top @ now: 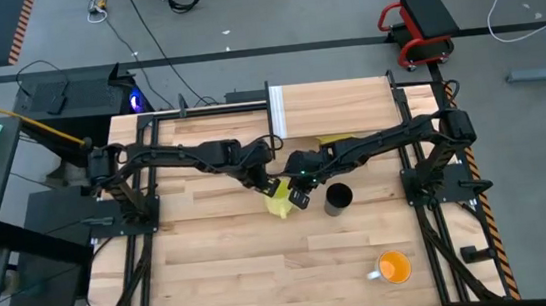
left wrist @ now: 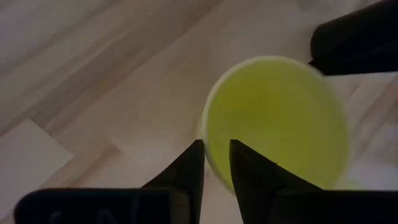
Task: Stack small to large cups/mugs on shelf
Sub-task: Put the yellow mug on the shelf
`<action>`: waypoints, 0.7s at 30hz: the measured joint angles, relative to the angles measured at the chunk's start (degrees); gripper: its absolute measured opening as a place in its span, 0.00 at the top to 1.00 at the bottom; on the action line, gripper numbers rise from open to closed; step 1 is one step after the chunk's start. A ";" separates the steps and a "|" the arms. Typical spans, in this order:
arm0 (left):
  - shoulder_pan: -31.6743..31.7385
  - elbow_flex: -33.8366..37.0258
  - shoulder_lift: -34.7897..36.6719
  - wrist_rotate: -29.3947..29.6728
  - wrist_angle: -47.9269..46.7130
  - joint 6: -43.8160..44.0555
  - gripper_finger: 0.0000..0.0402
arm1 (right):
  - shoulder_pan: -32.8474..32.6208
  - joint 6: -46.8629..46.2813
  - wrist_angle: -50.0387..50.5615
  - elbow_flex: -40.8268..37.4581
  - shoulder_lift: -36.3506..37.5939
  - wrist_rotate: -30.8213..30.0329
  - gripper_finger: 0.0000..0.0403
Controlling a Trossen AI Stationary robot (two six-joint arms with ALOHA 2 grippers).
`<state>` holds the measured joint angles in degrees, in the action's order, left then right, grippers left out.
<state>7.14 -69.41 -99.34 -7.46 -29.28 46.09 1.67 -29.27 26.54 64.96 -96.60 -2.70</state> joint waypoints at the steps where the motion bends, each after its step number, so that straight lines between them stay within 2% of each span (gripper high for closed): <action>1: 0.03 -0.28 0.29 0.03 -0.25 -0.05 0.79 | -0.02 0.07 -0.04 -0.01 -0.06 0.12 1.00; 21: 0.11 -1.58 0.34 0.58 -3.30 -1.81 0.79 | 0.02 -0.72 -0.35 0.08 -0.06 -0.37 0.99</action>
<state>7.25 -70.98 -99.00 -6.87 -32.58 44.28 1.69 -30.00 26.20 65.04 -96.66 -3.07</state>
